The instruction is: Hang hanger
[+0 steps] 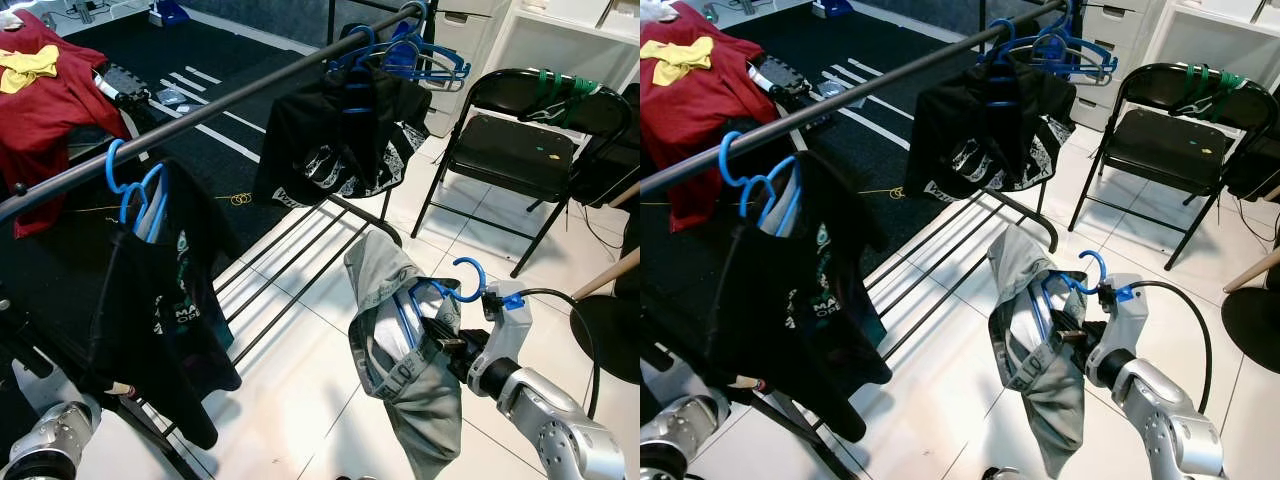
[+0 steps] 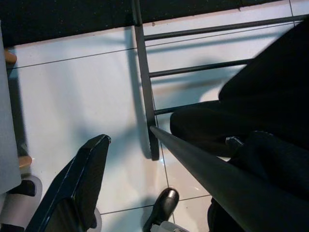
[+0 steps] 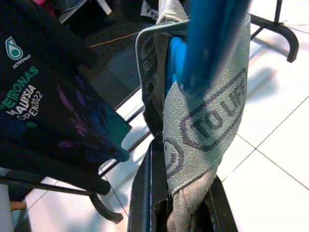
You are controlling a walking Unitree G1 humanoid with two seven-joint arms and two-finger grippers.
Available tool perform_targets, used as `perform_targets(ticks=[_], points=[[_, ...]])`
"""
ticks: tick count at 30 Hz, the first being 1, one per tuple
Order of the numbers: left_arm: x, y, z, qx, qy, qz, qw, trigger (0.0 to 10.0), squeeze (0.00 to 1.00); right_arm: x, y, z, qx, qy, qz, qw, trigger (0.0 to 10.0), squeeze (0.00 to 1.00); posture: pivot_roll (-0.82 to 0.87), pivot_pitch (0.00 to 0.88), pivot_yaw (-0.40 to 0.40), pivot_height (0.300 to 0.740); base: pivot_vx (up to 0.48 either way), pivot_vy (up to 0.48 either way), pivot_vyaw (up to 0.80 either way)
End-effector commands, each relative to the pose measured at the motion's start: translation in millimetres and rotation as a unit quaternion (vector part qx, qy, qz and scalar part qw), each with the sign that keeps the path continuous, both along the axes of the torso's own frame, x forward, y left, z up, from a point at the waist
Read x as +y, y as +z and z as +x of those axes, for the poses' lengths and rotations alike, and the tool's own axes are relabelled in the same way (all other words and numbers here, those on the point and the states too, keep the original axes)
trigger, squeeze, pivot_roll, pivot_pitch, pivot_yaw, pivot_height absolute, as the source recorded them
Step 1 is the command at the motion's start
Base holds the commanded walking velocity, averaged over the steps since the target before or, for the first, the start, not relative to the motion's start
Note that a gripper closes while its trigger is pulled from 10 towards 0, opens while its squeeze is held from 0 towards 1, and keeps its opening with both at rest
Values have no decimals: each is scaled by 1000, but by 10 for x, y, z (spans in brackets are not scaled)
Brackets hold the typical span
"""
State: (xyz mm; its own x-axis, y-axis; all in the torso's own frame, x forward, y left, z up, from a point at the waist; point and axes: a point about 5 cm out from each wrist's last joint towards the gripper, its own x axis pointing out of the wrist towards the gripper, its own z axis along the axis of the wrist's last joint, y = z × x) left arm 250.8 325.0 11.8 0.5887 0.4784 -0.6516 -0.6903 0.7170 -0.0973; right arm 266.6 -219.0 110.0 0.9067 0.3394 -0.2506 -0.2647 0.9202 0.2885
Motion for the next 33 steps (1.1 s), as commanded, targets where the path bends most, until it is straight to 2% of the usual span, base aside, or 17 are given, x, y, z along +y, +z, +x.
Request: perform_targets(ticks=[1,8,18,33], points=[[45,-133,-189,57,9,17,998,10000,0,-29,11,-25,-1,-3,0,1000,10000,0,-34,204,41,740,0,0,0],[44,-100,-158,53,2,28,998,10000,0,-27,10,-26,-1,-3,0,1000,10000,0,-34,204,41,740,0,0,0],[16,-31,-72,18,-18,40,999,10000,0,-31,13,-29,-1,-2,0,1000,10000,0,-33,205,39,740,0,0,0],[-32,-41,-53,13,-39,48,998,10000,0,-37,13,-30,1,-1,-1,1000,10000,0,-35,204,39,740,0,0,0]])
